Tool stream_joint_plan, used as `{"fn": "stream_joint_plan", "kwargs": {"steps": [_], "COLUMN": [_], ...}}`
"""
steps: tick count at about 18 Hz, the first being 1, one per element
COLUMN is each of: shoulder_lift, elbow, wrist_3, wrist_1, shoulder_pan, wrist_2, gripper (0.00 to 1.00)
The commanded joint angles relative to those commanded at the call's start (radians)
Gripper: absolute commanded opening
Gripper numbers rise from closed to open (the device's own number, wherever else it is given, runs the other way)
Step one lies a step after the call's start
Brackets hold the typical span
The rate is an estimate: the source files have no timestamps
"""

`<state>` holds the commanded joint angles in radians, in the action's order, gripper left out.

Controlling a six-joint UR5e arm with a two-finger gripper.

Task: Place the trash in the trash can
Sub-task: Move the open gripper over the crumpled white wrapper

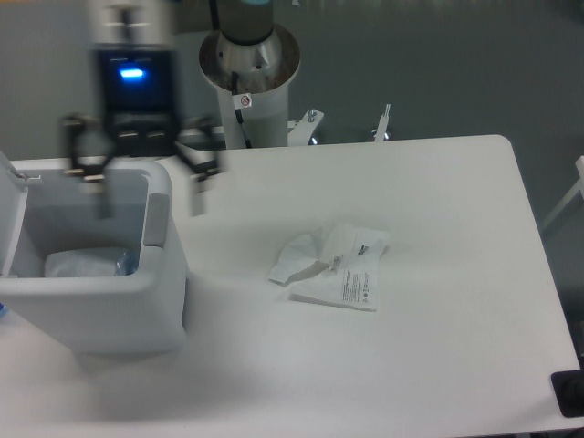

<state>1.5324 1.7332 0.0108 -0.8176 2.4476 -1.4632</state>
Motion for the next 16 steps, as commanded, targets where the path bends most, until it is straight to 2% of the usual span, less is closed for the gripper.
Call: {"fn": "stream_joint_plan", "kwargs": {"steps": [2, 5, 6, 10, 13, 16], "shoulder_lift": [0.03, 0.092, 0.103, 0.15, 0.219, 0.27], "elbow": [0.011, 0.022, 0.069, 0.16, 0.169, 0.174], "wrist_3": [-0.008, -0.07, -0.188, -0.581, -0.739, -0.882], "wrist_1": [0.0, -0.008, -0.008, -0.012, -0.014, -0.017], "shoulder_pan": [0.062, 0.105, 0.116, 0.116, 0.116, 0.102], "wrist_2": [-0.035, -0.06, -0.062, -0.104, -0.132, -0.247], "gripper": [1.0, 1.0, 1.0, 1.0, 1.0, 1.0]}}
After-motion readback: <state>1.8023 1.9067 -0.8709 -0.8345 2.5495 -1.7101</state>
